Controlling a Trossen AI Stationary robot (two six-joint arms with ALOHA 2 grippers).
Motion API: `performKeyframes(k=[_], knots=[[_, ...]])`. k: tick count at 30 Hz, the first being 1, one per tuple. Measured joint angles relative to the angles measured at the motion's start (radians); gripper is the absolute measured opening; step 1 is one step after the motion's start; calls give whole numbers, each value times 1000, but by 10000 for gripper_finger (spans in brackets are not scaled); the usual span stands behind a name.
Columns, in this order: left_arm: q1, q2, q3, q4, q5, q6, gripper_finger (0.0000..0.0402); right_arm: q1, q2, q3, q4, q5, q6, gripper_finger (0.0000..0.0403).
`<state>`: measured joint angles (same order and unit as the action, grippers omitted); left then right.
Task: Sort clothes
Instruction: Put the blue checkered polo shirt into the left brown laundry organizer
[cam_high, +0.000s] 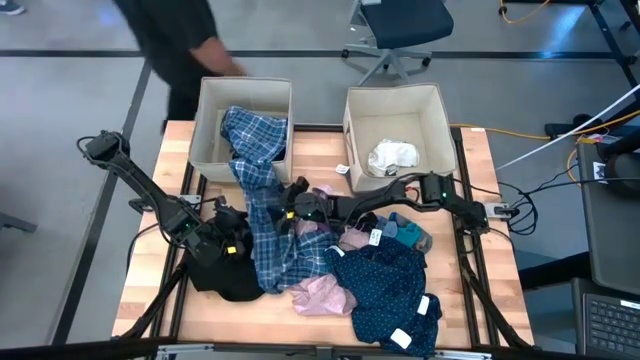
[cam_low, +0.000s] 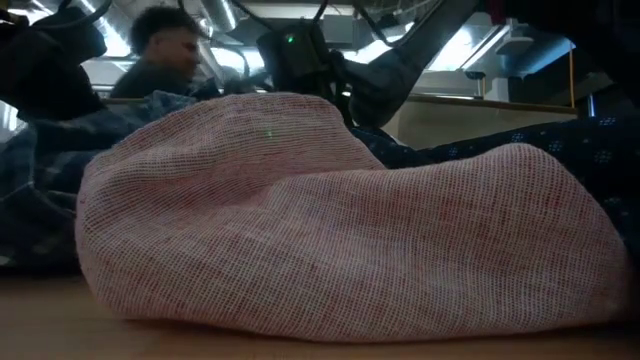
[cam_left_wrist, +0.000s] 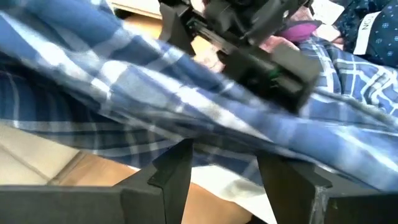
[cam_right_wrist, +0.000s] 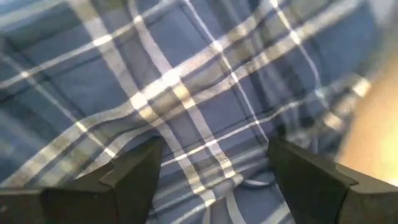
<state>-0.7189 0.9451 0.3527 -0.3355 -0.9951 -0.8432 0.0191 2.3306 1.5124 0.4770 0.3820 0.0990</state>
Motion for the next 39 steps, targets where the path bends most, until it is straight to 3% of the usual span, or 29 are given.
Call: performKeyframes(k=[5,10,14,20,25,28,32,39], knots=[[0,-19,16,-30,57,-12,172,5,-27,-3,-74,-12,-39,296],[1,-56,38,-132,54,-53,172,29,-149,1,-187,16,-89,296],[1,-63,27,-203,36,-126,172,9,-174,0,-310,29,-98,296],[1,-62,-24,-202,4,-181,172,-80,-71,-1,-205,-86,-6,296],[1,-62,-58,-200,4,-228,172,-124,10,-1,12,-330,91,296],[1,-62,-61,-198,4,-248,172,-125,34,-1,35,-370,125,287],[1,-62,-61,-195,4,-250,172,-119,32,-1,47,-378,76,219],[-1,-62,-24,-204,36,-219,172,-117,30,-1,55,-474,3,23]])
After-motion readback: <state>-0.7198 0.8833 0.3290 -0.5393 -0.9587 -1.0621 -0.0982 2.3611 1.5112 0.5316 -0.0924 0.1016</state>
